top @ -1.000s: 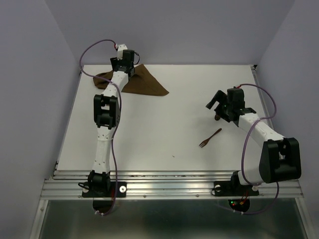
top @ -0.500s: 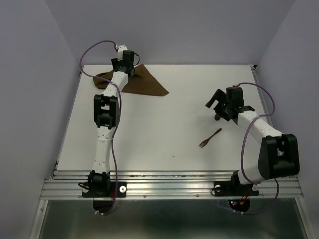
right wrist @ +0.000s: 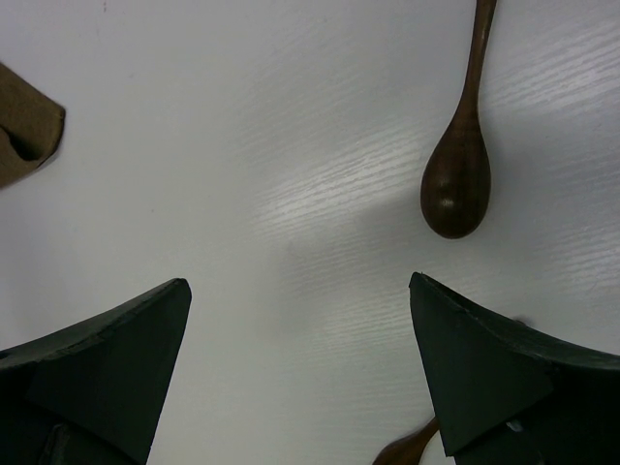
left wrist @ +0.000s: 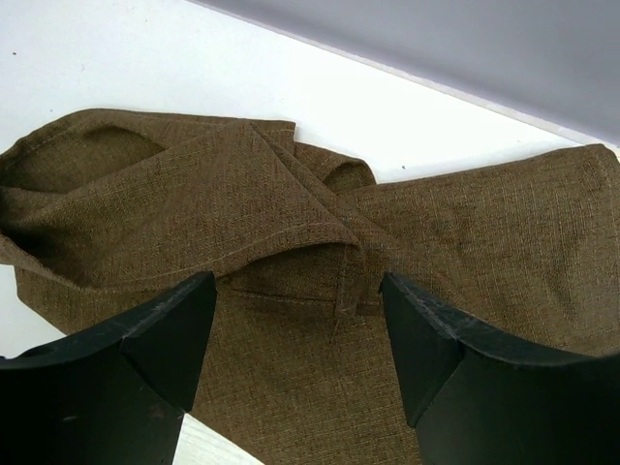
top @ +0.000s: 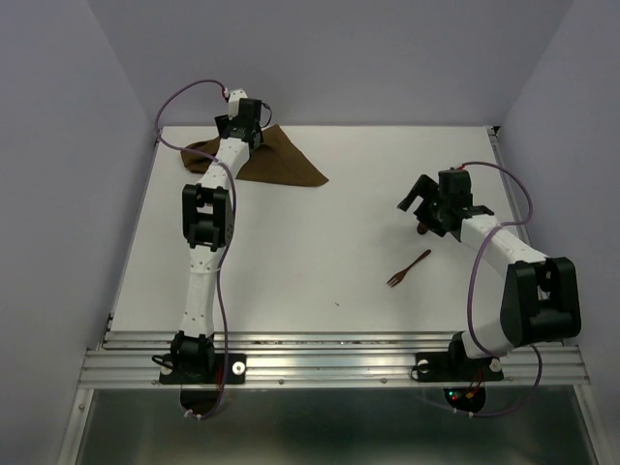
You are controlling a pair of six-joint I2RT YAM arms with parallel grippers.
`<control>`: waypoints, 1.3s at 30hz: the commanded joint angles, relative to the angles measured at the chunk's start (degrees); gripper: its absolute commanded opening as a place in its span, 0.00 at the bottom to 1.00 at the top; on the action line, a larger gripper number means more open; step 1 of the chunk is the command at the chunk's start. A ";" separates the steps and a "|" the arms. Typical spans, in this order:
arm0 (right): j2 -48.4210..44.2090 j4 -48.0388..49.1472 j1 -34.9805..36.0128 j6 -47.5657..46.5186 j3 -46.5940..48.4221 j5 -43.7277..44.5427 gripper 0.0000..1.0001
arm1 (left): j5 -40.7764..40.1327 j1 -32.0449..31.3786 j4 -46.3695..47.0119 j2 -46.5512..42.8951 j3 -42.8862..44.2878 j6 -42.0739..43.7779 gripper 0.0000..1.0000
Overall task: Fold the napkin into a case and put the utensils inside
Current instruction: Pick up the crumpled napkin from the corner of the board.
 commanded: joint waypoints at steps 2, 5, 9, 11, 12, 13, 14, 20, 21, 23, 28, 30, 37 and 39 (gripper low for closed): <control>-0.07 1.16 -0.20 0.39 2.79 -1.02 1.00 | 0.39 0.17 -2.15 0.74 4.11 0.03 0.80; 0.01 1.16 -0.20 0.48 2.88 -1.03 1.00 | 1.09 0.70 -2.85 1.01 4.47 -0.06 0.74; 0.10 1.16 -0.20 0.56 2.97 -1.11 1.00 | 1.97 1.49 -3.12 1.10 4.47 -0.41 0.65; 0.02 1.16 -0.20 0.57 3.06 -1.11 1.00 | 3.37 2.02 -3.12 1.27 4.56 -0.33 0.65; 0.10 1.16 -0.20 0.65 3.14 -1.11 1.00 | 4.07 2.28 -3.21 1.36 4.90 -0.24 0.65; 0.19 1.16 -0.20 0.65 3.14 -1.11 1.00 | 5.13 2.46 -3.30 1.54 5.17 -0.24 0.65; 0.19 1.16 -0.20 0.57 3.14 -1.11 1.00 | 5.31 2.63 -3.64 1.80 5.35 -0.15 0.65; 0.19 1.07 -0.20 0.65 3.32 -1.20 1.00 | 6.54 2.99 -3.91 2.33 5.96 0.82 0.61; 0.19 1.07 -0.20 0.74 3.23 -1.11 1.00 | 6.02 2.99 -4.09 2.33 5.88 0.99 0.56; 0.19 1.16 -0.20 0.65 3.23 -1.11 1.00 | 5.22 3.07 -4.09 1.98 5.35 0.82 0.38; 0.37 1.16 -0.20 0.74 3.14 -1.55 1.00 | 5.22 3.07 -2.86 0.04 1.40 0.38 0.05; 0.45 1.07 -0.20 0.57 3.32 -1.81 1.00 | 6.19 3.07 -2.94 -1.10 0.17 0.03 0.00; 0.54 1.07 -0.20 -0.14 4.20 -2.87 1.00 | 9.52 0.88 -4.26 -10.05 -5.54 0.38 0.00; 0.28 0.98 0.33 -0.84 4.90 -2.87 1.00 | 11.02 -0.35 -5.83 -14.88 -8.08 -0.15 0.00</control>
